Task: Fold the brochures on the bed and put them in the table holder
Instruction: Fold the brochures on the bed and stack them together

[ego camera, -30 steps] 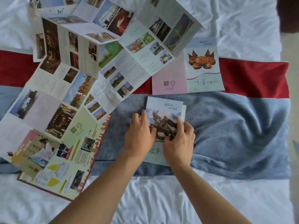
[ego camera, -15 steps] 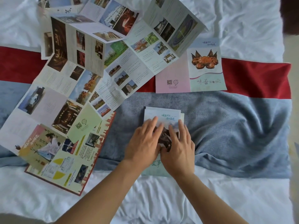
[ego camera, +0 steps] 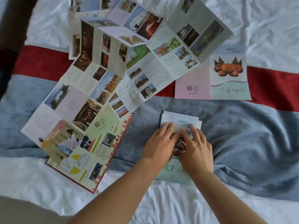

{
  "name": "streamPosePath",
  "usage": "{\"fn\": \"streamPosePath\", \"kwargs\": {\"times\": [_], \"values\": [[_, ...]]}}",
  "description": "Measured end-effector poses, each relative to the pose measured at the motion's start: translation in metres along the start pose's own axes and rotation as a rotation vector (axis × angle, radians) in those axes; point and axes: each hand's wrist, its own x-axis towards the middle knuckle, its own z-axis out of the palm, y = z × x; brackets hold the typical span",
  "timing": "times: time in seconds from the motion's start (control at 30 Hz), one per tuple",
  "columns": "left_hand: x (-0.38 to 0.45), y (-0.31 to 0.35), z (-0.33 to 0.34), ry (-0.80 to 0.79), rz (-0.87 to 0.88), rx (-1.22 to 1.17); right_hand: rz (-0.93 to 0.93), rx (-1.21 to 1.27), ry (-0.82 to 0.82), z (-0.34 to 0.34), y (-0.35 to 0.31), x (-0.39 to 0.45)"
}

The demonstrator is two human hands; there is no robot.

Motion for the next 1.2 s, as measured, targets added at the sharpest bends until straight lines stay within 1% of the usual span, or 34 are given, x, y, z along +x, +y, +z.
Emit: {"fn": "streamPosePath", "kwargs": {"times": [0.1,0.3,0.43,0.53,0.67,0.87,0.93,1.03,1.2], "values": [[0.001,-0.001,0.001,0.007,-0.008,-0.01,0.01,-0.005,-0.002,0.0,-0.006,0.004],[-0.002,-0.014,-0.019,0.096,0.016,-0.04,0.035,-0.036,0.022,-0.012,-0.024,-0.001],[-0.02,-0.052,-0.035,0.178,-0.174,-0.001,-0.06,-0.004,0.038,-0.01,-0.066,0.002],[-0.042,-0.095,-0.043,0.188,-0.286,0.007,-0.113,0.01,0.004,-0.003,-0.108,0.009],[-0.075,-0.152,-0.048,0.195,-0.375,-0.041,-0.183,0.086,-0.02,0.014,-0.168,0.017],[-0.122,-0.224,-0.052,0.234,-0.532,-0.107,-0.366,0.033,-0.063,0.045,-0.259,0.015],[-0.134,-0.245,-0.052,0.248,-0.552,-0.128,-0.41,0.006,-0.062,0.054,-0.286,0.015],[-0.15,-0.273,-0.052,0.28,-0.57,-0.156,-0.429,-0.026,-0.064,0.067,-0.319,0.018],[-0.17,-0.318,-0.053,0.346,-0.731,-0.161,-0.417,-0.113,-0.1,0.085,-0.343,0.024]]}}
